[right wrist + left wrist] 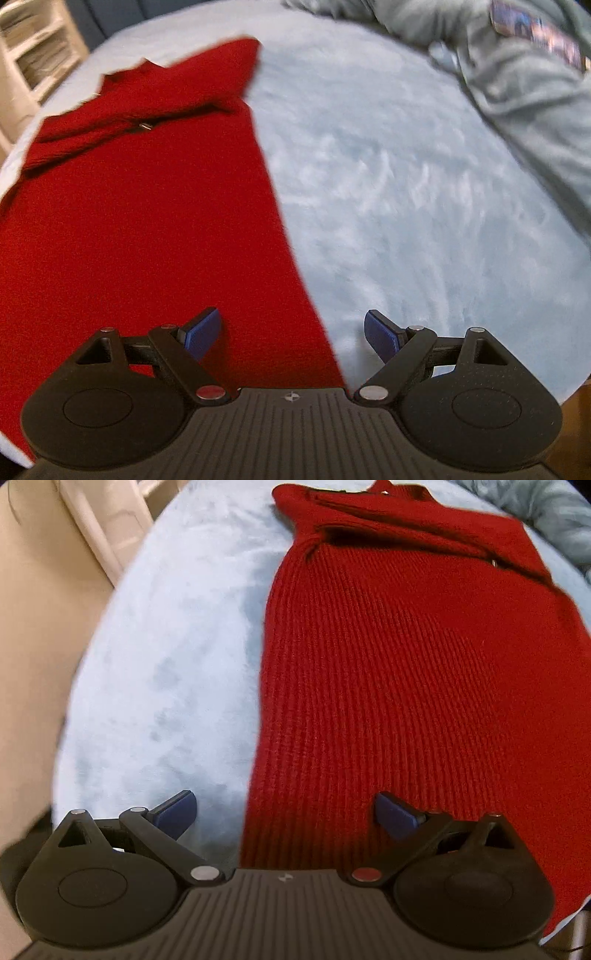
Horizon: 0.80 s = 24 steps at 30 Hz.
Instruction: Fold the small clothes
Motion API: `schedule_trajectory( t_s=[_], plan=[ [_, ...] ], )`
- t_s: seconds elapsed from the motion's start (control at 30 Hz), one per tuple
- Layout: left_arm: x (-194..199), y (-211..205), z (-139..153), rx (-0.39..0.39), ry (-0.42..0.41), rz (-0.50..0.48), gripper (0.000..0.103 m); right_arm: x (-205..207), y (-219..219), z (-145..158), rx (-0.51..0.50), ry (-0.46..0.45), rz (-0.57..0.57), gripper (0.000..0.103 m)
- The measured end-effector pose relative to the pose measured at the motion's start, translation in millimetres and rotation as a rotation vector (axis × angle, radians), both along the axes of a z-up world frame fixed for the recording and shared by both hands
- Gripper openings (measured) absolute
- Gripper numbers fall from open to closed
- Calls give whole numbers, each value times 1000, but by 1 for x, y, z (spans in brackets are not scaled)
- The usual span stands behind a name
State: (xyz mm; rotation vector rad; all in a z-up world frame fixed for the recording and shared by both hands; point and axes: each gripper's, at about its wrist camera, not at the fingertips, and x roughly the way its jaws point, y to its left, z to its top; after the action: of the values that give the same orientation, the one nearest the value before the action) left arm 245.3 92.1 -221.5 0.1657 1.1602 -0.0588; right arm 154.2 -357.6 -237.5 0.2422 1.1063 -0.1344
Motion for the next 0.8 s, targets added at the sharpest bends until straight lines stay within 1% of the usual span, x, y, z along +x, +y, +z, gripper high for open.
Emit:
schedule_trajectory(
  t_s=[0.07,0.17,0.27,0.33,0.37,0.43,0.47,0.53,0.6,0.73,0.8],
  plan=[
    [6,7,-1,-47,33,32,103,0,-2,-12,25,15,-7,86],
    [5,13,0,-78,44,47,103,-10,6,-16,41,-21,12,90],
    [-3,9,2,-127,55,11,103,-17,8,-17,62,-33,44,90],
    [-12,2,3,-175,71,-40,103,-21,9,-15,90,-28,67,90],
    [-17,-2,3,-181,70,-66,103,-21,9,-14,104,-23,79,90],
    [-23,-11,3,-138,46,-87,103,-22,10,-14,102,-19,98,90],
    [-23,-12,1,-131,41,-81,103,-22,9,-14,101,-18,101,90],
    [-21,-11,-1,-145,44,-54,103,-21,9,-16,101,-12,95,91],
    [-17,-8,-3,-157,55,-32,103,-20,9,-17,104,-11,92,95],
    [-11,-12,-2,-136,72,-23,103,-18,13,-22,90,-12,93,102],
    [-10,-16,-3,-131,73,-16,103,-19,17,-22,74,-13,95,102]
  ],
)
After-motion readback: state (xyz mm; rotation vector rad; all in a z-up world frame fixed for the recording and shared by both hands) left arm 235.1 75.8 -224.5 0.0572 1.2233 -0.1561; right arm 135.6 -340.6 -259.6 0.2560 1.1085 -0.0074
